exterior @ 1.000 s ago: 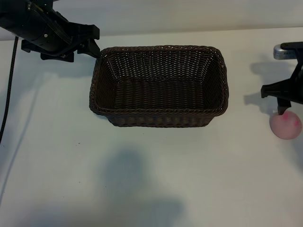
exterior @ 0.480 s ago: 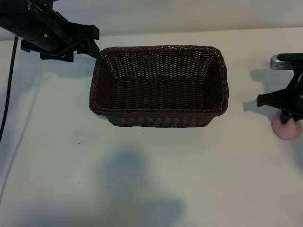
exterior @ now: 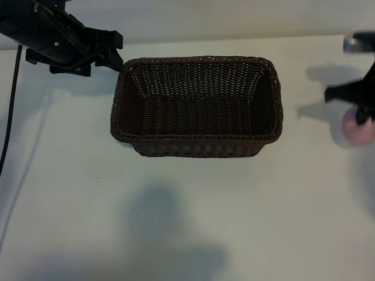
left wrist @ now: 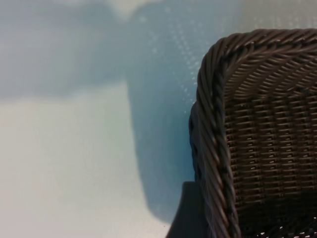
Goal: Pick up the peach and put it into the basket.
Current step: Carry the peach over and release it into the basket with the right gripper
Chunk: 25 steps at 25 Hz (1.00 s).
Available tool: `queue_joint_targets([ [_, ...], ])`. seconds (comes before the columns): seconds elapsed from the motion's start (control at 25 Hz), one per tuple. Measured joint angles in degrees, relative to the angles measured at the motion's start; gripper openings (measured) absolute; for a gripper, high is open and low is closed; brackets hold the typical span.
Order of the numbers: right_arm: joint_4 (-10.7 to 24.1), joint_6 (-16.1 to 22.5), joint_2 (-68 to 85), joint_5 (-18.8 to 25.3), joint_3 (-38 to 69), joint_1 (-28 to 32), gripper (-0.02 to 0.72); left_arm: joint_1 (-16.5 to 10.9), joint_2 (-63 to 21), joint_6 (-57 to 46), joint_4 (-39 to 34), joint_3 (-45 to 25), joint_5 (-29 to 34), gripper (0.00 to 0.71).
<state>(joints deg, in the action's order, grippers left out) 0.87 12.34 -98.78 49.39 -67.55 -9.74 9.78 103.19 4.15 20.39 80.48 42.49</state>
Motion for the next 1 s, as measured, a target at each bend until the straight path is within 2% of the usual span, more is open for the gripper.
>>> queue_joint_targets([
  [0.32,-0.1,-1.2,0.2,5.1,-8.3,0.0,0.043,0.0,0.0,0.0,0.0,0.0,0.0,0.588],
  [0.48,-1.7,-2.0,0.2,6.2,-10.4,-1.4,0.043,0.0,0.0,0.0,0.0,0.0,0.0,0.588],
  [0.68,-4.1,-2.4,0.2,6.4,-13.2,-7.8,0.043,0.0,0.0,0.0,0.0,0.0,0.0,0.587],
  [1.0,-5.5,-2.4,0.2,5.7,-17.4,-19.7,0.043,0.0,0.0,0.0,0.0,0.0,0.0,0.587],
])
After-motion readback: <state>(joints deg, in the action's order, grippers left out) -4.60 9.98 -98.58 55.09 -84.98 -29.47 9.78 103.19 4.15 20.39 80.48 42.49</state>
